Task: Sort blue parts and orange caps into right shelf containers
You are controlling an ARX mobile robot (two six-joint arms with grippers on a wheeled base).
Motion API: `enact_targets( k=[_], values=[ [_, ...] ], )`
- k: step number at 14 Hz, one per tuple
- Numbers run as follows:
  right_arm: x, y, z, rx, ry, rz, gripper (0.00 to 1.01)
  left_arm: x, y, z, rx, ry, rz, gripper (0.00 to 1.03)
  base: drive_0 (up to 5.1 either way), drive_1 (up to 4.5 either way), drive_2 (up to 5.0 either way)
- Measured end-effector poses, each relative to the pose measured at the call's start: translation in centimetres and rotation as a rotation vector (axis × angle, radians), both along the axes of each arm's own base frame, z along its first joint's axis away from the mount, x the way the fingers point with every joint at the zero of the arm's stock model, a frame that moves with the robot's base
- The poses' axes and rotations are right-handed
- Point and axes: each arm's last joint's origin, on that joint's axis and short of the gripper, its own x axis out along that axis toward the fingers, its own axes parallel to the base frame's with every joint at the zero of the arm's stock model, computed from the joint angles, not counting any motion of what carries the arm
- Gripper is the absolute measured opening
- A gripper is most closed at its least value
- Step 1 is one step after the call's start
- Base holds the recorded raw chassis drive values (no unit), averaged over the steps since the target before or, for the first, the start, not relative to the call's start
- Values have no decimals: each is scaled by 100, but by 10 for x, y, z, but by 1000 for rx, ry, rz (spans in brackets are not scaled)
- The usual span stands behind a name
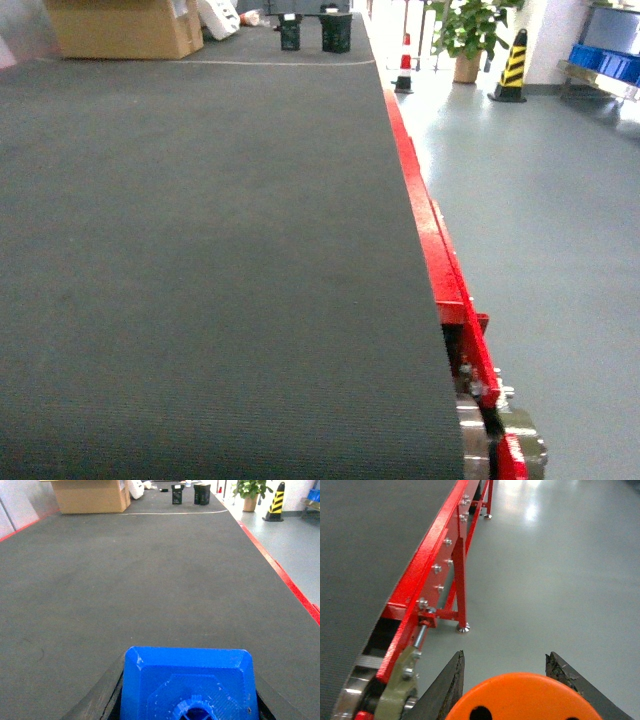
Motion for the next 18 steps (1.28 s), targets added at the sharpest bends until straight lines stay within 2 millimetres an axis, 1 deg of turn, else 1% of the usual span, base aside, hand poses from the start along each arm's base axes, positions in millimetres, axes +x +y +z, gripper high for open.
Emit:
enact_targets(
  k=[18],
  values=[
    [0, 0, 0, 0, -3, 0, 43, 0, 0, 0, 2, -4, -1, 44, 503, -238, -238]
  ],
)
